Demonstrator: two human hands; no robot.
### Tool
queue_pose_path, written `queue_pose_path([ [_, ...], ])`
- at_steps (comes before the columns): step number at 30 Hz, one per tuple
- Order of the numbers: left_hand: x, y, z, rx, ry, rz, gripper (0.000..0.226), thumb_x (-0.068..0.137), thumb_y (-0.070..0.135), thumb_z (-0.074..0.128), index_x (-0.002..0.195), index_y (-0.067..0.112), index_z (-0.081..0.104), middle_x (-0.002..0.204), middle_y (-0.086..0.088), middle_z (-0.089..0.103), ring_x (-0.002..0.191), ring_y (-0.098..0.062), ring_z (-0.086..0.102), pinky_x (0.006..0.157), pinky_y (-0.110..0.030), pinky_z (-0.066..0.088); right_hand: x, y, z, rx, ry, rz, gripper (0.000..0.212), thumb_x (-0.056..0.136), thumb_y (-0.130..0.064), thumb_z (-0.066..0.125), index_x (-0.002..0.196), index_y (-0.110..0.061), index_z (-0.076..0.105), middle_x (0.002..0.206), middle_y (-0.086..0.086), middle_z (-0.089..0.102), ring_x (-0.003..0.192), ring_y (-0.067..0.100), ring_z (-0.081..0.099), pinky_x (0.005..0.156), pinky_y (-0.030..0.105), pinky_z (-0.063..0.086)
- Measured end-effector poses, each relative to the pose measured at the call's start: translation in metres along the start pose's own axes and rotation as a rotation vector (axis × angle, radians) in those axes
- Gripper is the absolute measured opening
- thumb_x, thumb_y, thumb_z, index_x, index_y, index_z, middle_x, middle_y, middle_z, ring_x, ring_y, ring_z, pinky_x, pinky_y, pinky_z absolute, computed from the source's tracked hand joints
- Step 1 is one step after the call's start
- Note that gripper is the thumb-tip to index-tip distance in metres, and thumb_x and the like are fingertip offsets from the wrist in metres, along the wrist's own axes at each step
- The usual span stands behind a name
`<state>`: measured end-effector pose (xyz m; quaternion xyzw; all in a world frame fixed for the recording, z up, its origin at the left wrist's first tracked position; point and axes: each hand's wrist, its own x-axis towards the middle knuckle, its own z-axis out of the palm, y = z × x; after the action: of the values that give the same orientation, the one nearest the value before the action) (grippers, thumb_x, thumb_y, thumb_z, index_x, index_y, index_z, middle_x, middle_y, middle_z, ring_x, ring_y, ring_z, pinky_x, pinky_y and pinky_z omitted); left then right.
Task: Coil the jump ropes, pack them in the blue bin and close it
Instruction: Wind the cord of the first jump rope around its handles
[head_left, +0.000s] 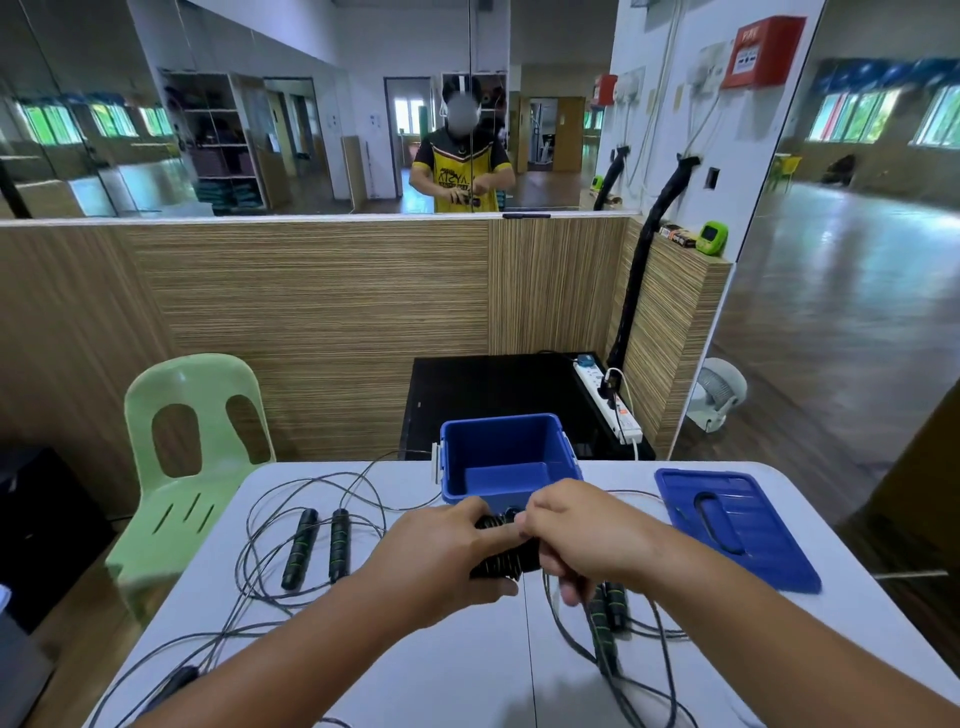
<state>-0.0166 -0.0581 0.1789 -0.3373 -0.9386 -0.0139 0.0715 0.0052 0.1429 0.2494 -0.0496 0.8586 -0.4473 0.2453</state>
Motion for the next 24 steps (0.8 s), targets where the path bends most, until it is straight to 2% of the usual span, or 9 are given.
queue_pose_path([
  [6,0.001,0.002,0.003,-0.027,0.043,-0.006,0.053,0.087,0.063,0.061,0.134,0.054,0.038,0.122,0.008,0.059,0.094,-0.022,0.069,0.07,-0.035,0.056,-0.013,0.023,0.027,0.173,0.058,-0.062,0.026,0.108,-0.026,0.037,0.09,-0.012,0.048,0.058,0.005,0.058,0.047,0.024,0.059,0.049,0.028,0.048],
  [9,0.002,0.003,0.008,-0.059,0.062,-0.024,0.066,0.089,0.069,0.051,0.148,0.063,0.02,0.123,0.009,0.058,0.098,-0.019,0.066,0.074,-0.033,0.055,-0.018,0.038,0.037,0.231,0.086,-0.096,0.026,0.107,-0.027,0.038,0.091,-0.013,0.052,0.059,0.006,0.058,0.048,0.024,0.058,0.05,0.029,0.049],
  [12,0.001,0.002,0.006,-0.131,0.066,-0.098,0.075,0.09,0.071,0.052,0.15,0.068,0.007,0.122,0.013,0.055,0.098,-0.017,0.063,0.076,-0.031,0.052,-0.024,0.056,0.047,0.236,0.105,-0.147,0.026,0.106,-0.025,0.039,0.086,-0.018,0.054,0.06,0.006,0.058,0.051,0.025,0.057,0.054,0.032,0.05],
  [14,0.002,0.0,0.002,-0.193,0.084,-0.158,0.073,0.091,0.07,0.054,0.15,0.068,0.012,0.12,0.015,0.054,0.1,-0.015,0.061,0.08,-0.029,0.05,-0.027,0.067,0.053,0.226,0.122,-0.157,0.031,0.106,-0.025,0.039,0.079,-0.025,0.054,0.058,0.004,0.056,0.052,0.024,0.057,0.056,0.032,0.048],
  [17,0.005,0.001,-0.003,-0.203,0.099,-0.163,0.069,0.091,0.07,0.054,0.149,0.067,0.018,0.122,0.017,0.053,0.103,-0.011,0.058,0.082,-0.027,0.049,-0.026,0.084,0.064,0.24,0.166,-0.17,0.034,0.105,-0.023,0.039,0.075,-0.025,0.055,0.056,0.007,0.051,0.05,0.023,0.053,0.056,0.034,0.046],
  [19,0.006,0.005,-0.004,-0.22,0.088,-0.154,0.068,0.09,0.071,0.054,0.149,0.068,0.019,0.122,0.019,0.052,0.103,-0.01,0.057,0.083,-0.026,0.05,-0.023,0.095,0.071,0.171,0.223,-0.214,0.03,0.102,-0.029,0.04,0.076,-0.023,0.055,0.055,0.005,0.049,0.05,0.022,0.049,0.056,0.036,0.048],
  [22,0.007,0.009,-0.002,-0.273,0.074,-0.157,0.068,0.09,0.071,0.056,0.148,0.069,0.02,0.121,0.022,0.051,0.103,-0.008,0.055,0.085,-0.025,0.05,-0.018,0.11,0.075,-0.013,0.302,-0.299,0.03,0.09,-0.048,0.042,0.076,-0.025,0.056,0.056,-0.002,0.045,0.055,0.02,0.042,0.056,0.032,0.047],
  [24,0.008,0.011,-0.002,-0.318,0.073,-0.161,0.068,0.089,0.071,0.057,0.148,0.068,0.024,0.119,0.023,0.051,0.102,-0.007,0.054,0.085,-0.023,0.05,-0.015,0.119,0.074,-0.069,0.294,-0.326,0.028,0.091,-0.048,0.041,0.077,-0.029,0.055,0.06,-0.005,0.046,0.058,0.018,0.043,0.057,0.033,0.049],
])
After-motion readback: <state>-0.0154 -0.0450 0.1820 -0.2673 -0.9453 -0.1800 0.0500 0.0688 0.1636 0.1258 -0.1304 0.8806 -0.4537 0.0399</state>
